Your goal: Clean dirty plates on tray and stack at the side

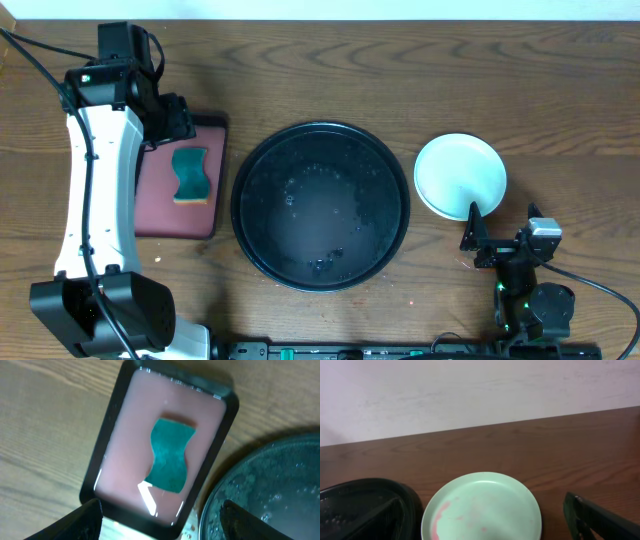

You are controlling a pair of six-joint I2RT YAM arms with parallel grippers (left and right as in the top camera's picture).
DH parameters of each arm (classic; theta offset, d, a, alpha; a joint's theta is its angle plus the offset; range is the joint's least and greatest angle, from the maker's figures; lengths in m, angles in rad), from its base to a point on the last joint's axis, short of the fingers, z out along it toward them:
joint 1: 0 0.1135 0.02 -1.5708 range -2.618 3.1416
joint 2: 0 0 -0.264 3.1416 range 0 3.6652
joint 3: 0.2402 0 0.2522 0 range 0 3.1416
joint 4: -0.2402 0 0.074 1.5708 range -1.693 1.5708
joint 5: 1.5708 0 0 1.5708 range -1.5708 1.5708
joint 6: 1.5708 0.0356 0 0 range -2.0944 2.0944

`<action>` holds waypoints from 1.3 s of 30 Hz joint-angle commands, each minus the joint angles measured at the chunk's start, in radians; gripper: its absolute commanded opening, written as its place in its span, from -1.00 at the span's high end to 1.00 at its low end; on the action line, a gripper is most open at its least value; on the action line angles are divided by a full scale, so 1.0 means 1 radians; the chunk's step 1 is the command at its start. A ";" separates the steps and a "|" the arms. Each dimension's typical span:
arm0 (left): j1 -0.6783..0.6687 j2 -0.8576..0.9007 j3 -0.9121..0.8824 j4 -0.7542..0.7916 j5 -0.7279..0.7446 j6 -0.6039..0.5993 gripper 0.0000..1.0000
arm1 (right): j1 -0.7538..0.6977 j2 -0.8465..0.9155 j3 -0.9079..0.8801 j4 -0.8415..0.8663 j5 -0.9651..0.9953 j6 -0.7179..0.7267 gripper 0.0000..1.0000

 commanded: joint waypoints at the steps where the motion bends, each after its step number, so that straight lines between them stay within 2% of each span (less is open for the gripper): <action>1: 0.001 0.002 0.002 -0.008 0.019 0.002 -0.52 | -0.010 -0.009 -0.010 0.003 -0.004 0.004 -0.99; 6: -0.011 -0.064 -0.040 0.112 0.045 0.003 -0.50 | -0.010 -0.009 -0.010 0.003 -0.004 0.003 -0.99; 9: -0.029 -0.161 -0.137 0.215 0.053 0.003 -0.50 | -0.010 -0.009 -0.010 0.003 -0.004 0.004 -0.99; 14: -0.035 -0.404 -0.428 0.512 0.098 0.003 -0.51 | -0.010 -0.009 -0.010 0.003 -0.004 0.004 -0.99; 17: -0.035 -0.608 -0.660 0.705 0.100 0.008 -0.51 | -0.010 -0.009 -0.010 0.003 -0.004 0.004 -0.98; 19: -0.035 -0.716 -0.777 0.776 0.100 0.034 -0.51 | -0.010 -0.009 -0.010 0.003 -0.004 0.004 -0.99; 24: -0.035 -0.958 -0.996 0.857 0.099 0.093 -0.51 | -0.010 -0.009 -0.010 0.003 -0.004 0.004 -0.99; 31: -0.035 -1.275 -1.234 0.944 0.084 0.092 -0.52 | -0.010 -0.009 -0.010 0.003 -0.004 0.004 -0.98; 39: -0.035 -1.513 -1.481 1.080 0.084 0.092 -0.51 | -0.010 -0.009 -0.010 0.003 -0.004 0.004 -0.99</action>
